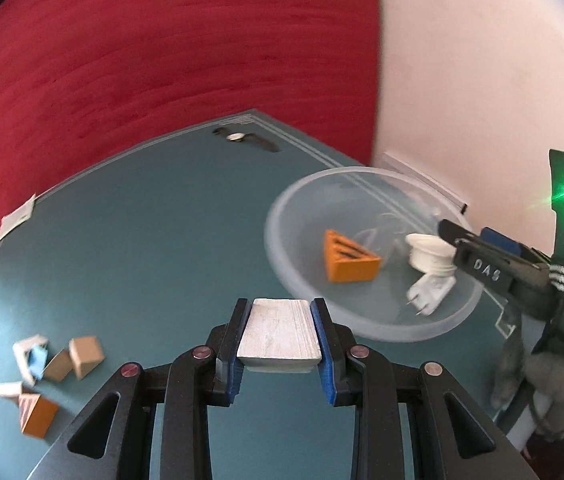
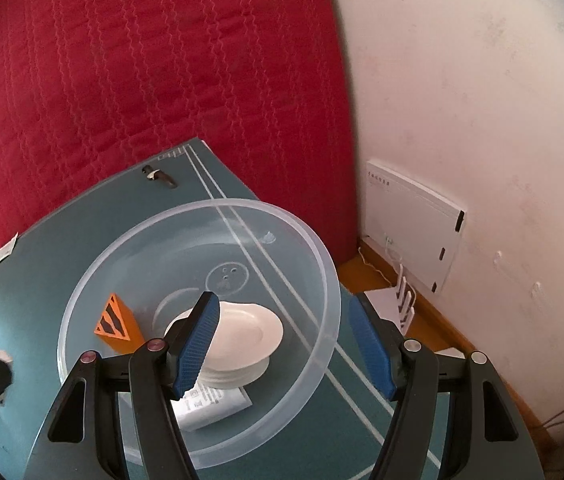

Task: Organize rigid objects
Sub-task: 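Lower the plate into the bowl with the right gripper while the left carries the white block toward it, then lower the white block into the bowl and open the left gripper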

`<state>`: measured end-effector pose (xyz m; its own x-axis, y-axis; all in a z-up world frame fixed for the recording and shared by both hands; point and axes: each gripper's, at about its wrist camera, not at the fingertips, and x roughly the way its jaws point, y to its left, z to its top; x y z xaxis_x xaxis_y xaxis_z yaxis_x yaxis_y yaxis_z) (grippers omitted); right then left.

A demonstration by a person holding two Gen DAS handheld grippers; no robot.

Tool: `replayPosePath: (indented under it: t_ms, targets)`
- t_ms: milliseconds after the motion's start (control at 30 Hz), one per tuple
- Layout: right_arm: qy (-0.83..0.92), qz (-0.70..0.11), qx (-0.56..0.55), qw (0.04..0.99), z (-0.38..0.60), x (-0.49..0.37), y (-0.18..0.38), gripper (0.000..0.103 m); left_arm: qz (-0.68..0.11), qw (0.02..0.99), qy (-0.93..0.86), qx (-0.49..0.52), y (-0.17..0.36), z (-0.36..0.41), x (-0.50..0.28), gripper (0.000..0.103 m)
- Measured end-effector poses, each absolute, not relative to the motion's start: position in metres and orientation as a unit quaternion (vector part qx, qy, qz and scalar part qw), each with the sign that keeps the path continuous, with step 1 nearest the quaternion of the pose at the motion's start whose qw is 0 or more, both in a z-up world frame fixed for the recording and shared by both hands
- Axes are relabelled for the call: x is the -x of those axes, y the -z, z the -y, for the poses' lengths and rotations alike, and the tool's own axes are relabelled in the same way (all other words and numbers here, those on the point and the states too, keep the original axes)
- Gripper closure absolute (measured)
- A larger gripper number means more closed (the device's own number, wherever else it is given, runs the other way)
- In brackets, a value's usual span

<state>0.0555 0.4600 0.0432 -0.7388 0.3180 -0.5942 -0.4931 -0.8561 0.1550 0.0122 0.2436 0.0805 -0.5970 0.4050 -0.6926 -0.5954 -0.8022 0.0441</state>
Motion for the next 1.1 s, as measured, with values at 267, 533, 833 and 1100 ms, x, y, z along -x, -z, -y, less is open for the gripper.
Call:
replayPosePath:
  t_ms: [267, 533, 833, 1100]
  targets:
    - [-0.921, -0.154, 0.277, 0.226, -0.462, -0.056, -0.044, 0.035, -0.136, 0.32, -0.868, 0.355, -0.08, -0.276, -0.003, 0.072]
    - [-0.922, -0.156, 0.273, 0.225, -0.462, -0.055, -0.041, 0.035, -0.135, 0.338, -0.859, 0.361, -0.077, -0.297, 0.002, 0.071]
    - [-0.924, -0.153, 0.268, 0.227, -0.459, -0.058, -0.042, 0.035, -0.108, 0.318, -0.873, 0.354, -0.072, -0.282, 0.008, 0.025]
    - [-0.929, -0.137, 0.261, 0.222, -0.451, -0.054, -0.044, 0.034, -0.149, 0.239, -0.901, 0.33, -0.068, -0.27, 0.001, 0.006]
